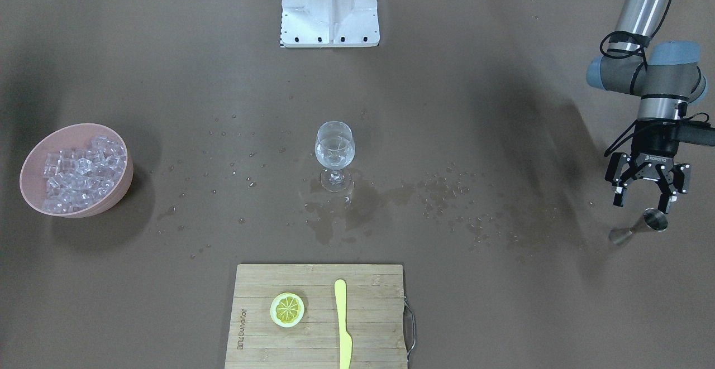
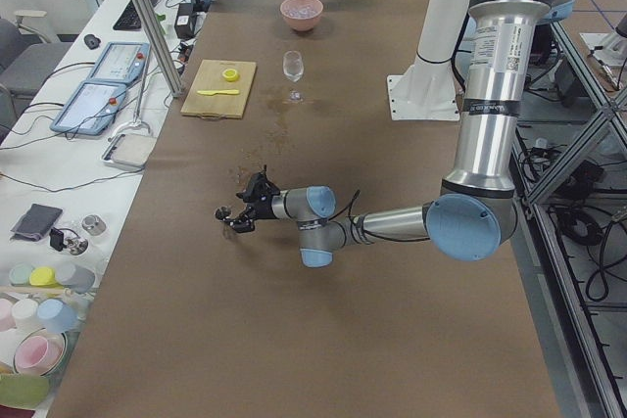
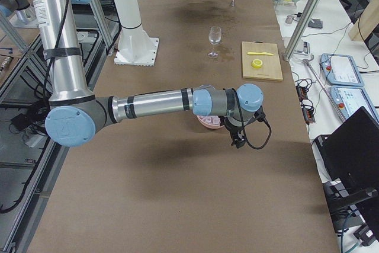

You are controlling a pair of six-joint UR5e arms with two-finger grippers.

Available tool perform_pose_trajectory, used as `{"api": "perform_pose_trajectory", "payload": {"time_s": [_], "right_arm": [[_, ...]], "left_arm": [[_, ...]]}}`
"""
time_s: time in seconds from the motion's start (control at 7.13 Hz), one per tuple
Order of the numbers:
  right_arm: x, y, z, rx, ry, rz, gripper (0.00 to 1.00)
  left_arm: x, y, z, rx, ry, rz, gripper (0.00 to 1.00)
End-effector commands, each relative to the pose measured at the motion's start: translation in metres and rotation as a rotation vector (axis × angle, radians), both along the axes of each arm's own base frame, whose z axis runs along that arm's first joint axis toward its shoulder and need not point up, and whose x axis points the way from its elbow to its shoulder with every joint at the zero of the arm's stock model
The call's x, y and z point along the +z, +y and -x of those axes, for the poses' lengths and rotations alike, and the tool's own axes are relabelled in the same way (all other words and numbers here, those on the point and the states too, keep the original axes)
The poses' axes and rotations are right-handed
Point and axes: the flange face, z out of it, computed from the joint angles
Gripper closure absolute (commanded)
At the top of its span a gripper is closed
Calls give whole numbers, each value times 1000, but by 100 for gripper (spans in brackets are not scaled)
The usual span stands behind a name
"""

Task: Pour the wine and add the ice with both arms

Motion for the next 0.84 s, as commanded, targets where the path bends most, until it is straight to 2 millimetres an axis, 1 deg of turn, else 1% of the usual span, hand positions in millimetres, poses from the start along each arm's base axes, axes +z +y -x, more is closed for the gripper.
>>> {"api": "perform_pose_trajectory", "payload": {"time_s": [0.0, 0.28, 0.56, 0.7], "right_arm": [[-1, 0, 0, 0, -1, -2, 0], [-1, 0, 0, 0, -1, -2, 0], [-5, 0, 0, 0, -2, -11, 0], [-6, 0, 0, 1, -2, -11, 0]], "left_arm": [[16, 6, -5, -8, -29, 18, 5], [34, 10, -1, -7, -48, 37, 5], [31, 3, -6, -30, -53, 38, 5], [28, -6, -12, -46, -50, 37, 5]]}}
